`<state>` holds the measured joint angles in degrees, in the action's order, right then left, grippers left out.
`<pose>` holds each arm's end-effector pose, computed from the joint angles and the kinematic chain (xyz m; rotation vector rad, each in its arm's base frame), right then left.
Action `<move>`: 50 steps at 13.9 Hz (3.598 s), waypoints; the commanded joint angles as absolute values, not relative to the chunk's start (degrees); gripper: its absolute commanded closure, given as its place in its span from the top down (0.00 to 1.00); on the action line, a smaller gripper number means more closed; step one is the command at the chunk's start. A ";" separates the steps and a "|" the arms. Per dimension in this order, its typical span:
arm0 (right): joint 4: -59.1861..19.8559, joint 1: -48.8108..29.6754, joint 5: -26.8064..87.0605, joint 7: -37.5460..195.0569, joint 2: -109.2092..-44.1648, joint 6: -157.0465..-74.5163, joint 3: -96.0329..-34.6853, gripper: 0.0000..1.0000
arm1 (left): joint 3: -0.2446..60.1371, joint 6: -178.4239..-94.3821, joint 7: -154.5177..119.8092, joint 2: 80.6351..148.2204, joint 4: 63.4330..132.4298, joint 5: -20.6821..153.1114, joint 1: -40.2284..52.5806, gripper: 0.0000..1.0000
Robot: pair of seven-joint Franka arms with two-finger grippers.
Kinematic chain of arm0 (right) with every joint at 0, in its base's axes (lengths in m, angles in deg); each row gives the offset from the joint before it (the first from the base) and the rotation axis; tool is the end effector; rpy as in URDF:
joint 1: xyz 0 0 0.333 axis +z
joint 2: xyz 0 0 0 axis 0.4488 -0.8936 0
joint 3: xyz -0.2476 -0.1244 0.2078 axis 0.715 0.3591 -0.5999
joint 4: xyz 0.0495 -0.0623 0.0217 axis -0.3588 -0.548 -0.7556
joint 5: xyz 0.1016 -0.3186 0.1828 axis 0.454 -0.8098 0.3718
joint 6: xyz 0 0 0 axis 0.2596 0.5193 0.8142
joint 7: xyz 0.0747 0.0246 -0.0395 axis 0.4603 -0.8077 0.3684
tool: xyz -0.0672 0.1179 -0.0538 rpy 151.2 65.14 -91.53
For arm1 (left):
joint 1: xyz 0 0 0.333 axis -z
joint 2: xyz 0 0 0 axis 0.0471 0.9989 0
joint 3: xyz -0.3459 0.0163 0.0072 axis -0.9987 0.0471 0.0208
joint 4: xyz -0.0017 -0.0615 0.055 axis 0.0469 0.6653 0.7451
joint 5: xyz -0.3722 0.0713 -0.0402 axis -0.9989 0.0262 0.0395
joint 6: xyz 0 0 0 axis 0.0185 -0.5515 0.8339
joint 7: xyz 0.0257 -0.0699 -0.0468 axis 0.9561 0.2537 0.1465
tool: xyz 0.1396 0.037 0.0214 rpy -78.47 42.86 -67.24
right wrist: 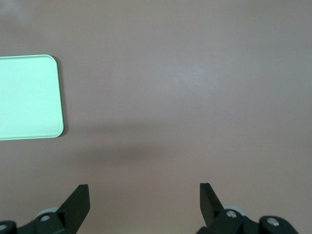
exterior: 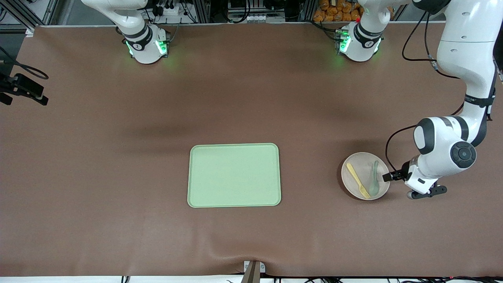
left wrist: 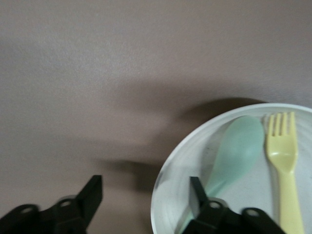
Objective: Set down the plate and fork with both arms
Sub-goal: 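Grasp the white plate rim with the left gripper, then carry the plate with the left gripper onto the green tray, then lower the plate onto the tray and open the left gripper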
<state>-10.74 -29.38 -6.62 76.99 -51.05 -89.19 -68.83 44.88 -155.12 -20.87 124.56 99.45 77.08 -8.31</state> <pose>0.5272 -0.0432 0.6348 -3.1380 0.0389 -0.0283 0.6684 0.0312 0.2038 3.1157 0.3144 -0.0318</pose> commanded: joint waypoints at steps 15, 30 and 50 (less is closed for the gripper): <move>-10.47 -30.53 -6.02 77.33 -51.20 -88.75 -69.49 1.00 | 42.48 -156.26 -19.87 125.54 100.61 71.61 -9.38 0.00; -10.47 -30.62 -6.02 77.41 -51.20 -88.76 -69.49 1.00 | 11.01 -153.45 -31.52 119.91 97.37 71.77 -20.05 0.00; -10.47 -30.45 -6.10 77.33 -52.08 -88.75 -69.49 1.00 | 31.92 -166.98 -57.13 136.09 85.67 73.01 17.78 0.00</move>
<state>-10.76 -29.47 -6.61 76.99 -51.96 -89.11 -68.84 31.78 -165.51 -55.75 136.03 85.48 72.74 17.41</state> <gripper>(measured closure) 0.000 0.956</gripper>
